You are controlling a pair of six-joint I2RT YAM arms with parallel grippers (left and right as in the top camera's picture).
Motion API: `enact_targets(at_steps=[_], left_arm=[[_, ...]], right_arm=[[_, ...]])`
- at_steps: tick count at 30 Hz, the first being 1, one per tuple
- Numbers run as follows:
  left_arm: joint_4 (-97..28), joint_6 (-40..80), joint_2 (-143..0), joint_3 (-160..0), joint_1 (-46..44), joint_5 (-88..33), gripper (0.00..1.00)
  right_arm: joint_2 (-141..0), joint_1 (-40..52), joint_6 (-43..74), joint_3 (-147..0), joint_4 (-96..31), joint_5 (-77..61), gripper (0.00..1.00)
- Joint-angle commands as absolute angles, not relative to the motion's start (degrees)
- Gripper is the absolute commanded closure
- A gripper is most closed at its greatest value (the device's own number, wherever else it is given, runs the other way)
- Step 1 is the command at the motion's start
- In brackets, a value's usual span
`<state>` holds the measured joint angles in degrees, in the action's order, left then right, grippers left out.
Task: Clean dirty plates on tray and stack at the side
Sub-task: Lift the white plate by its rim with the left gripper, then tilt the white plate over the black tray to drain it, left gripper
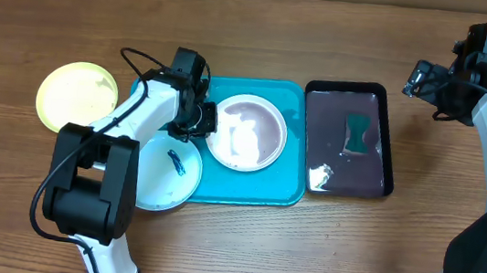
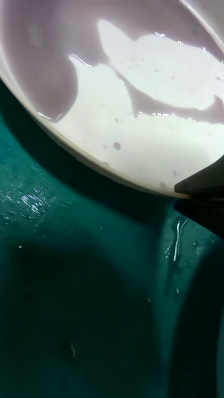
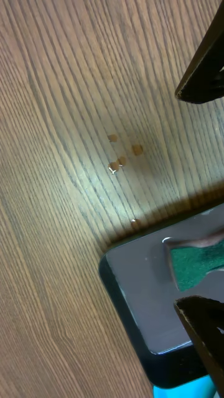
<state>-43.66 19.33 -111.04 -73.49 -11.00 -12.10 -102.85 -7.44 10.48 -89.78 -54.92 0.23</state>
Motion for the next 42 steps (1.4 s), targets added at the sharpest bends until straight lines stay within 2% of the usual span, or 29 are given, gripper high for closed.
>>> enact_targets(at_steps=[1,9,16,29,42], left_arm=[[-46.39,18.87,-110.89,-80.34,-10.61,-11.03,0.96],[-56.86,18.87,-110.87,-96.51,-11.64,-10.98,0.96],[-57.91,20.08,-110.89,-103.46,-15.4,-10.2,0.96],[-49.63,22.28,-110.89,-103.48,-34.76,13.19,0.96],[-49.41,18.52,-110.89,-103.48,-51.03,42.61,0.96]], right_arm=[[-101.93,-7.25,10.94,-90.06,-54.57,0.1,0.0],[-101.93,-7.25,10.94,-90.06,-54.57,0.1,0.0],[-101.93,-7.25,10.94,-90.06,-54.57,0.1,0.0],[-101.93,-7.25,10.94,-90.06,-54.57,0.1,0.0],[-101.93,-7.25,10.94,-90.06,-54.57,0.1,0.0]])
